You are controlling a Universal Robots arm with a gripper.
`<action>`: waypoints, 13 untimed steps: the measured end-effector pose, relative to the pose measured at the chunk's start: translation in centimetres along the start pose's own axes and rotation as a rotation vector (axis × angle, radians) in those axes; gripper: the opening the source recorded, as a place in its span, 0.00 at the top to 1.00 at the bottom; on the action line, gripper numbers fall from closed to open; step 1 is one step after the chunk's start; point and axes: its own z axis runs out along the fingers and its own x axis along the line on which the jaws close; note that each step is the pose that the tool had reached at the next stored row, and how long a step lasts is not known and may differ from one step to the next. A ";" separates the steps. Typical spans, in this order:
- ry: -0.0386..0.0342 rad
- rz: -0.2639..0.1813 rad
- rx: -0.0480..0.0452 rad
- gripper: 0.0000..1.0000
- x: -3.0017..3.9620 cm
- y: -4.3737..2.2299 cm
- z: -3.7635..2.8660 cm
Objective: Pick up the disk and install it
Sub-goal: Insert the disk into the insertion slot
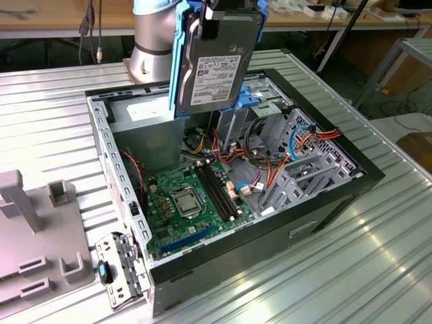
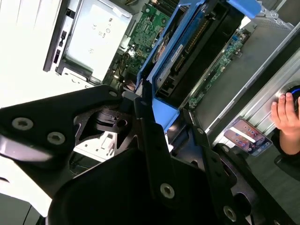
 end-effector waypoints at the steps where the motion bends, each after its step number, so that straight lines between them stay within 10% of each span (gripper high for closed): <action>1: -0.0001 0.000 0.0001 0.63 0.08 0.00 0.01; 13: 0.0000 0.000 0.0001 0.63 0.41 0.00 0.04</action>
